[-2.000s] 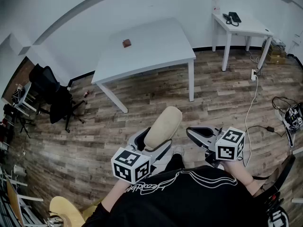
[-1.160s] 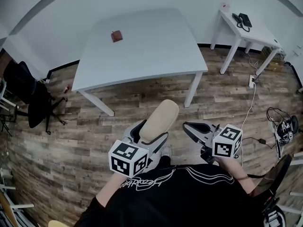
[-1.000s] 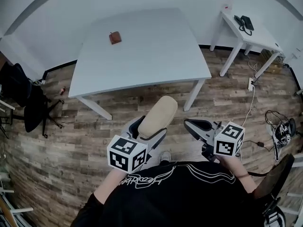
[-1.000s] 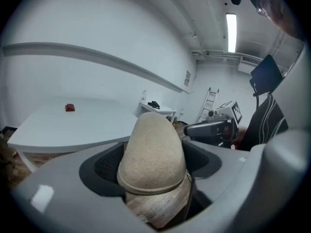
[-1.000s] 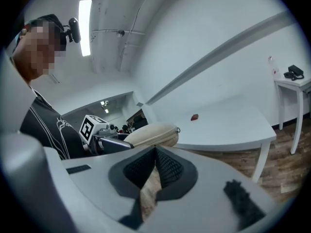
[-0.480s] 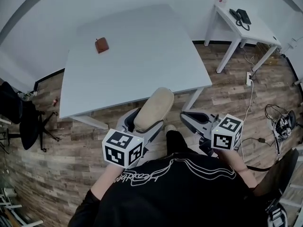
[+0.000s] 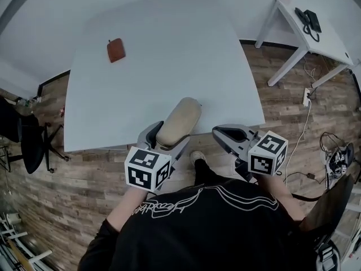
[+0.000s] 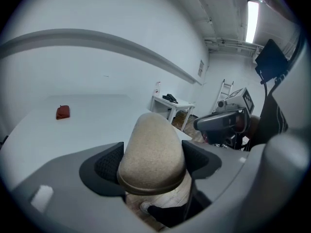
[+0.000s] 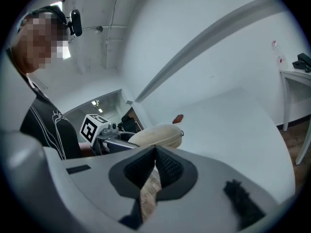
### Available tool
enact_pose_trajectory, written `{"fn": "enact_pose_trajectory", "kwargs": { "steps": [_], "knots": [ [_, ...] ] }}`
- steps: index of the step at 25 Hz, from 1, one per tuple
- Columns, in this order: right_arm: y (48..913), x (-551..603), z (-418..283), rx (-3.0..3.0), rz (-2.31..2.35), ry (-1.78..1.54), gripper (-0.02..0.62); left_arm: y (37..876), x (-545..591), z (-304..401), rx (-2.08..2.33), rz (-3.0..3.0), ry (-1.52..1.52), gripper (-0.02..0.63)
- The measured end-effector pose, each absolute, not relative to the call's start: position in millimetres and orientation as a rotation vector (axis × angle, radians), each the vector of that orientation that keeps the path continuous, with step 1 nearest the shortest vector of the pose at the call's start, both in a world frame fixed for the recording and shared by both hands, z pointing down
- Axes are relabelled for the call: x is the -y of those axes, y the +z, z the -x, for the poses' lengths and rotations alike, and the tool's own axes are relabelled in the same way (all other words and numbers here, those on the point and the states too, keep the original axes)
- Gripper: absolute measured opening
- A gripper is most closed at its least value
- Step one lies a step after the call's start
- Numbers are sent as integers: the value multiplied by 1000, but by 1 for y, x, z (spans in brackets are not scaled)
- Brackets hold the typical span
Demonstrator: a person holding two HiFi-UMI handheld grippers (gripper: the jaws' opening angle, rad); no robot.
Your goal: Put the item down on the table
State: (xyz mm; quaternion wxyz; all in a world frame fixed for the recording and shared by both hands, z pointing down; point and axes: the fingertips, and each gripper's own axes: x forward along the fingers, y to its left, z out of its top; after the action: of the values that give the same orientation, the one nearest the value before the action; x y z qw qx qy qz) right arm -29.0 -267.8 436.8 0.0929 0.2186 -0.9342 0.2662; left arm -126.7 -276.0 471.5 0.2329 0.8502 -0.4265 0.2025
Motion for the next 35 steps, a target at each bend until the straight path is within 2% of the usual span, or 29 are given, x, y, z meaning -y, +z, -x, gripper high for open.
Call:
{"fn": "enact_pose_trajectory", "kwargs": {
  "steps": [8,16,35],
  "knots": [
    [449,356,34,2754,-576,818,8,493,362,129,1267,-2315,602,380],
    [478,389,38,2663,-542,777,8,526,417,134,1340,-2299,668,382],
    [504,396,20,2629,-530,883,8,611,435,127,1287,-2241,829,385]
  ]
}}
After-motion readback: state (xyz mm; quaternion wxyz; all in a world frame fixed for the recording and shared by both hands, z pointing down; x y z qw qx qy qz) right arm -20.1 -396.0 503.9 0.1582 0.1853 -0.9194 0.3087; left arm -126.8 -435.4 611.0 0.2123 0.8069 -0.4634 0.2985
